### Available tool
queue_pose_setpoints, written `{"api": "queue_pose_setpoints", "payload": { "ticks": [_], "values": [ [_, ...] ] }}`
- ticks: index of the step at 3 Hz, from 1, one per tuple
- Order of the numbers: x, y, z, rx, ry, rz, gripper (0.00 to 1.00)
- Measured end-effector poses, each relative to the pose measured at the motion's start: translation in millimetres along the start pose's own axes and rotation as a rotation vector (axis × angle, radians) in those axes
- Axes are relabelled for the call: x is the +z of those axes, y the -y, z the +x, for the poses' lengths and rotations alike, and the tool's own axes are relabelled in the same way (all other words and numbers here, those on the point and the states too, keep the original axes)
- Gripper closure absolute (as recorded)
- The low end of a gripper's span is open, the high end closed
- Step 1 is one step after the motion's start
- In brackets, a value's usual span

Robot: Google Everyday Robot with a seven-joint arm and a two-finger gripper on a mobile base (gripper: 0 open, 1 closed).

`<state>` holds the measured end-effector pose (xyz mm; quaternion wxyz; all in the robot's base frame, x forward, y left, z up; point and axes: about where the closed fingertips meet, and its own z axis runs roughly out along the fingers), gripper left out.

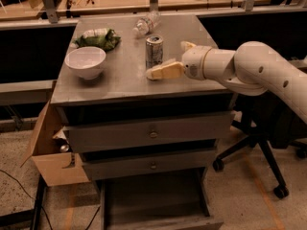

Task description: Knock redbull can over

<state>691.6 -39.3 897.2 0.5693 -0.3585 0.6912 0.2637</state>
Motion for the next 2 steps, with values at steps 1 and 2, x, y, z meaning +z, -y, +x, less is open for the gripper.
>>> {"api": "queue_pose_setpoints", "payload": {
  "ticks": [1,2],
  "values": [
    [23,11,3,0.013,0.055,-0.002,0.00],
    [46,12,6,0.034,0.093,-0.027,0.18]
  ]
}}
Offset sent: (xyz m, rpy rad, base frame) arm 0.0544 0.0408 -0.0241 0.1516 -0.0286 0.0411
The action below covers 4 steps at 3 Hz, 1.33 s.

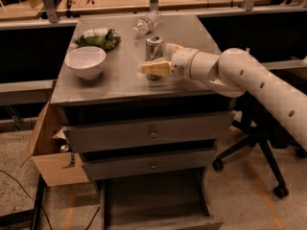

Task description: Knock redbull can over

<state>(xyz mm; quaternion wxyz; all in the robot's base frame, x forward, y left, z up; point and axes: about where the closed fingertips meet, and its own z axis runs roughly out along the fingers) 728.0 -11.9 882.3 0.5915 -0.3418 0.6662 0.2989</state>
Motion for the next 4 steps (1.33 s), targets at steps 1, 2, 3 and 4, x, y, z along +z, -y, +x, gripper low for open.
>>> {"api": "queue_pose_setpoints", "payload": {
  "ticks": [1,2,3,4],
  "values": [
    [8,3,-3,0.009,0.005,-0.020,0.42],
    [9,11,-13,0.004,-0.010,-0.022,0.65],
    [7,19,-27,-0.027,-0.021,-0.020,0.88],
    [6,25,-56,-0.143,-0.084,-0.035,1.00]
  ]
}}
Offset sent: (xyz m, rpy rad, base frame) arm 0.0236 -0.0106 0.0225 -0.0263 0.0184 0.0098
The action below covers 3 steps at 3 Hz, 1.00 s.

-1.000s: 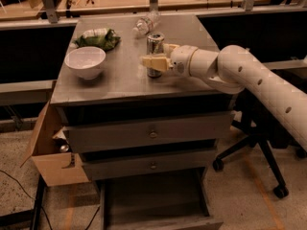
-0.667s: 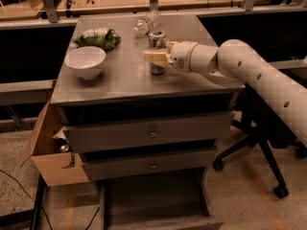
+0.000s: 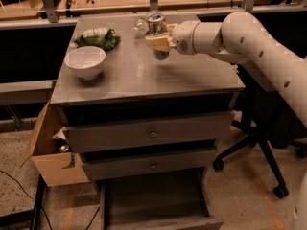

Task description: Knock redbull can over

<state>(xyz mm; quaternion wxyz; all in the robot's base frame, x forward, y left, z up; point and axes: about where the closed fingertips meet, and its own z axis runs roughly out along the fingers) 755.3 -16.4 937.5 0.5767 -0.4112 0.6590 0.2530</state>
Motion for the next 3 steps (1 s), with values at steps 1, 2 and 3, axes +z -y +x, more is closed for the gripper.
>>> {"api": "queue_pose_setpoints", "payload": {
  "ticks": [1,2,3],
  "values": [
    [9,11,-21,-0.114,-0.115,-0.035,1.00],
    [33,20,-13,-0.256,-0.291,-0.093,1.00],
    [52,25,2,-0.381,-0.452,-0.159,1.00]
  ]
}}
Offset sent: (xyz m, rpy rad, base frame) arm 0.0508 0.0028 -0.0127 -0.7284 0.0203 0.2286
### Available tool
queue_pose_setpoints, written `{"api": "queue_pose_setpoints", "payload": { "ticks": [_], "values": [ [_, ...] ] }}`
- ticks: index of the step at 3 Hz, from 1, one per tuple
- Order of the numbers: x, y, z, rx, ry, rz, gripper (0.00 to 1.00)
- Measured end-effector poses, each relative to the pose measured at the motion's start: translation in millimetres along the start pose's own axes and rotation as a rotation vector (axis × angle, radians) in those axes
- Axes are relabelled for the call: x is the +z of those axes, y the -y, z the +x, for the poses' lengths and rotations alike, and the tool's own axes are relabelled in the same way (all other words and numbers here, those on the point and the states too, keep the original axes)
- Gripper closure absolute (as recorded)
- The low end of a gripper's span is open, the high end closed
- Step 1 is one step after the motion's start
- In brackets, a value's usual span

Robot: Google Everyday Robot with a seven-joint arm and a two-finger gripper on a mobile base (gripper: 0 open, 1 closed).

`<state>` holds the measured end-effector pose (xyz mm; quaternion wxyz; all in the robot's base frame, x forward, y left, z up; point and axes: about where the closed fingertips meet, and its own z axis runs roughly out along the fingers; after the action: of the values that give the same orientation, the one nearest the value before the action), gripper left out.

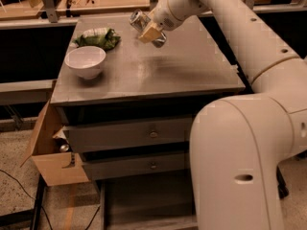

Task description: Knock redbull can over

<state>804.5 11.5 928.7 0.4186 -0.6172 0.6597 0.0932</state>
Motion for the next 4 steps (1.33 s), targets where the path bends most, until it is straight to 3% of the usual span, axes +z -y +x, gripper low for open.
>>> {"api": "queue_pose_setpoints", "payload": {
  "ticks": [1,2,3,4],
  "values": [
    [18,-14,14,-0.119,-0.162,-0.105,1.00],
    [26,-25,32,-0.194,-0.288,-0.184,1.00],
    [30,-32,41,-0.224,-0.350,-0.236,0.82],
    [29,-34,44,-0.231,-0.376,-0.254,0.58]
  ]
}}
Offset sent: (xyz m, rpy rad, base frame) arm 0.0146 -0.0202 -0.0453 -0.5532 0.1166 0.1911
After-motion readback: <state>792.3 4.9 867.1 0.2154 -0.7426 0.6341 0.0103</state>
